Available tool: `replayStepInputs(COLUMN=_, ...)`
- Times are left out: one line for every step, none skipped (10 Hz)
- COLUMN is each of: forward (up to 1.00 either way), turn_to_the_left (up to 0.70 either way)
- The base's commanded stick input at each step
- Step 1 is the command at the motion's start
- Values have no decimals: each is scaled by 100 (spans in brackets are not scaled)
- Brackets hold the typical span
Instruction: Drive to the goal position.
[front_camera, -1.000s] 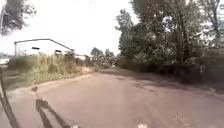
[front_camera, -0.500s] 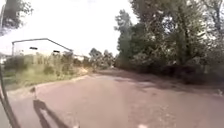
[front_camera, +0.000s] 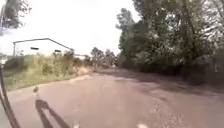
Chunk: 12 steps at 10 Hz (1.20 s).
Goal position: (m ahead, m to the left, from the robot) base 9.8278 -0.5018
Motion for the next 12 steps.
replayStepInputs(forward=70, turn_to_the_left=31)
replayStepInputs(forward=70, turn_to_the_left=13)
replayStepInputs(forward=70, turn_to_the_left=0)
replayStepInputs(forward=70, turn_to_the_left=0)
replayStepInputs(forward=70, turn_to_the_left=0)
replayStepInputs(forward=70, turn_to_the_left=0)
replayStepInputs(forward=70, turn_to_the_left=0)
replayStepInputs(forward=70, turn_to_the_left=0)
replayStepInputs(forward=70, turn_to_the_left=0)
replayStepInputs(forward=70, turn_to_the_left=0)
replayStepInputs(forward=70, turn_to_the_left=0)
replayStepInputs(forward=70, turn_to_the_left=0)
